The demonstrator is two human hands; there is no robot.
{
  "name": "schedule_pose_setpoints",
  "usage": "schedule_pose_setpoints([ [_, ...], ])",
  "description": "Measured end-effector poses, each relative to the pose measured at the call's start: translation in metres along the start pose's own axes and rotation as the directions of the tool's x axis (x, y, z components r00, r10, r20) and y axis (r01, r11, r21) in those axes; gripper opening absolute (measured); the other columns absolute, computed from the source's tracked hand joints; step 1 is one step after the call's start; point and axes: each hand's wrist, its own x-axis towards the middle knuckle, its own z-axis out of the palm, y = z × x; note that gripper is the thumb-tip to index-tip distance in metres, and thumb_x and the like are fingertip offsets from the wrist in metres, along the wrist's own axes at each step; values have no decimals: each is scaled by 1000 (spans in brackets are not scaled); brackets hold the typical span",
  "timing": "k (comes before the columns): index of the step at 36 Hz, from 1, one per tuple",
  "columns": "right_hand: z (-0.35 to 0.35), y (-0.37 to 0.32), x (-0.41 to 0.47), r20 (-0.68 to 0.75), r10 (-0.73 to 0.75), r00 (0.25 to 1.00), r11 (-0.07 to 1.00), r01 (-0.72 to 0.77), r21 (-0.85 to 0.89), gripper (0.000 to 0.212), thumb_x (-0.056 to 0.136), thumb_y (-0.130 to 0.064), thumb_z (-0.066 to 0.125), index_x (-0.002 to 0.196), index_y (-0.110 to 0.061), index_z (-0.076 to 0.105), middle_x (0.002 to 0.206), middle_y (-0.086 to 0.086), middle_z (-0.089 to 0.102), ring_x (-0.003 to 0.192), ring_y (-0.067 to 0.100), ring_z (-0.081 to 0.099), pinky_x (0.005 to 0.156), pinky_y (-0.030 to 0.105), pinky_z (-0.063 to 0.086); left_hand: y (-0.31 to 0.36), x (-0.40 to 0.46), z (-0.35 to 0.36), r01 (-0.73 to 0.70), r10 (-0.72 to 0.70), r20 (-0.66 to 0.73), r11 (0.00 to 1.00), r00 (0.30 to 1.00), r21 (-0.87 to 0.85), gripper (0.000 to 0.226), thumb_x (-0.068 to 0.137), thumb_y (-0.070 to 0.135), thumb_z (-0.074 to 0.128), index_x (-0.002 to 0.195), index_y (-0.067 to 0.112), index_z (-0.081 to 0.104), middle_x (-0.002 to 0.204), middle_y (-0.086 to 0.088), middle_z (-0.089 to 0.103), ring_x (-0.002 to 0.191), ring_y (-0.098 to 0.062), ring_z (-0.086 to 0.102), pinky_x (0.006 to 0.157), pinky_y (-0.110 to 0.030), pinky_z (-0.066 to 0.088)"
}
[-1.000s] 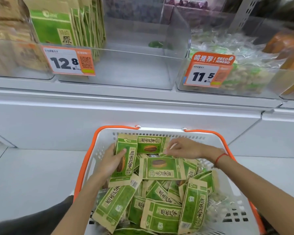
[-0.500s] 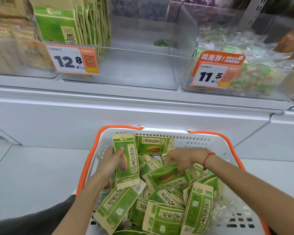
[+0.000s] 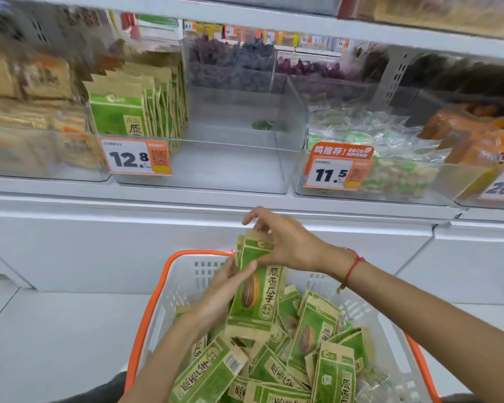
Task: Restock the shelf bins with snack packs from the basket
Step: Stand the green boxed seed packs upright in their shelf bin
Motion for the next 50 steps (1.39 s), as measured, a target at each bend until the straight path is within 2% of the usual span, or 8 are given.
schedule_pose_setpoints([
  [5, -7, -11, -2, -186, 127, 974, 992, -128, 7, 89, 73, -29, 81, 144, -23, 28, 133, 1, 46, 125, 18, 40, 101, 31, 36, -3, -4, -13, -114, 98, -100, 979, 990, -168, 92, 66, 75, 65, 141, 30, 39, 140, 6, 49, 127, -11, 48, 107, -44, 39],
  [11, -17, -30, -5, 180, 253, 951, 858, -306, 413, 84, 83, -35, 70, 149, -21, 20, 140, -4, 46, 119, 6, 51, 90, 16, 41, 51, -9, -19, -437, 303, -361, 811, 882, -388, 17, 95, 21, 48, 108, 28, 56, 102, 4, 71, 89, -11, 68, 66, -24, 55],
  [19, -64, -83, 23, -244, -65, 968, 887, 168, 430, 51, 89, -27, 65, 132, -32, 38, 117, -21, 58, 104, -13, 54, 82, 4, 42, 145, -17, -41, -794, 760, -412, 594, 502, 130, 30, 93, 41, 45, 117, 53, 34, 112, 45, 48, 112, 14, 47, 92, -12, 39],
  [23, -91, -90, 60, -361, -25, 932, 881, 191, 433, 50, 79, -34, 73, 122, -32, 48, 112, -17, 64, 103, -2, 59, 87, 16, 47, 181, -3, -73, -710, 857, -344, 512, 385, 483, 31, 87, 57, 35, 114, 42, 38, 110, 20, 48, 107, 0, 47, 95, -27, 39],
  [28, -108, -79, 110, -97, 228, 969, 726, -103, 680, 41, 79, -29, 75, 116, -20, 60, 105, -3, 72, 88, 11, 68, 73, 23, 53, 200, 15, -147, -342, 908, -368, 417, 201, 842, 51, 93, 50, 28, 131, 21, 46, 122, 5, 50, 112, -12, 43, 93, -27, 31],
  [35, -124, -52, 196, -123, 421, 899, 650, -204, 732, 49, 76, -27, 79, 116, -6, 58, 102, 8, 72, 89, 19, 69, 79, 32, 55, 196, 48, -200, -28, 895, -187, 217, 405, 976, 57, 95, 49, 17, 117, 23, 63, 117, 7, 61, 114, -13, 50, 97, -34, 39],
  [42, -96, -27, 274, -206, 385, 900, 805, -218, 553, 84, 72, -31, 82, 139, -10, 37, 138, 11, 47, 125, 29, 49, 104, 39, 43, 186, 68, -200, -100, 938, -209, 244, 275, 965, 48, 97, 43, 26, 107, 18, 66, 106, 5, 63, 107, -14, 51, 84, -31, 47],
  [50, -73, -11, 317, -540, 286, 792, 948, -315, 39, 58, 74, -60, 69, 109, -15, 57, 106, 5, 64, 95, 27, 62, 68, 30, 48, 185, 70, -201, -108, 949, -191, 224, 252, 969, 44, 97, 40, 29, 106, 17, 65, 106, 5, 63, 105, -16, 51, 82, -33, 46],
])
